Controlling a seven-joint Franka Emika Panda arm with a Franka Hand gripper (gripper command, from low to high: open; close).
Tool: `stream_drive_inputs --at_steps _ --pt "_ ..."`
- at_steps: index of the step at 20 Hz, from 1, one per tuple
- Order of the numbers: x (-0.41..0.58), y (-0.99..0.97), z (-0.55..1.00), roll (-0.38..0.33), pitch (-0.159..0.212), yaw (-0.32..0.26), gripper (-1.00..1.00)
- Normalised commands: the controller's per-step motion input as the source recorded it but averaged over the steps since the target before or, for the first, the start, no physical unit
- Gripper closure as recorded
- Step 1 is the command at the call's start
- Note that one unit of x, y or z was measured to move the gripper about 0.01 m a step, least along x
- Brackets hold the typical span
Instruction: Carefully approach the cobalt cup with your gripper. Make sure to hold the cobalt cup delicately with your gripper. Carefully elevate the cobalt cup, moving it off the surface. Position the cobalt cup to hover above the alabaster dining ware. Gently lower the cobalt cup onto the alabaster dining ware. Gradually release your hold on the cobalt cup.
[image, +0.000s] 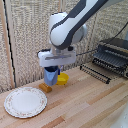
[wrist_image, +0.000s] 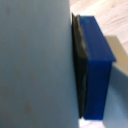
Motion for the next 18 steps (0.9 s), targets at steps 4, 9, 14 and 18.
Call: stream_drive_inputs --at_steps 4,9,14,18 --pt "0.573 0.72 0.00 -0.032 0.000 -0.063 1.00" --pt "0.694 0.61 -0.01 -0.031 0.011 -0.044 1.00" --pt "0.417 0.55 -0.11 -0.038 0.062 -0.005 1.00" --pt "0.192 0.38 -0.24 -0.035 0.024 0.000 1.00"
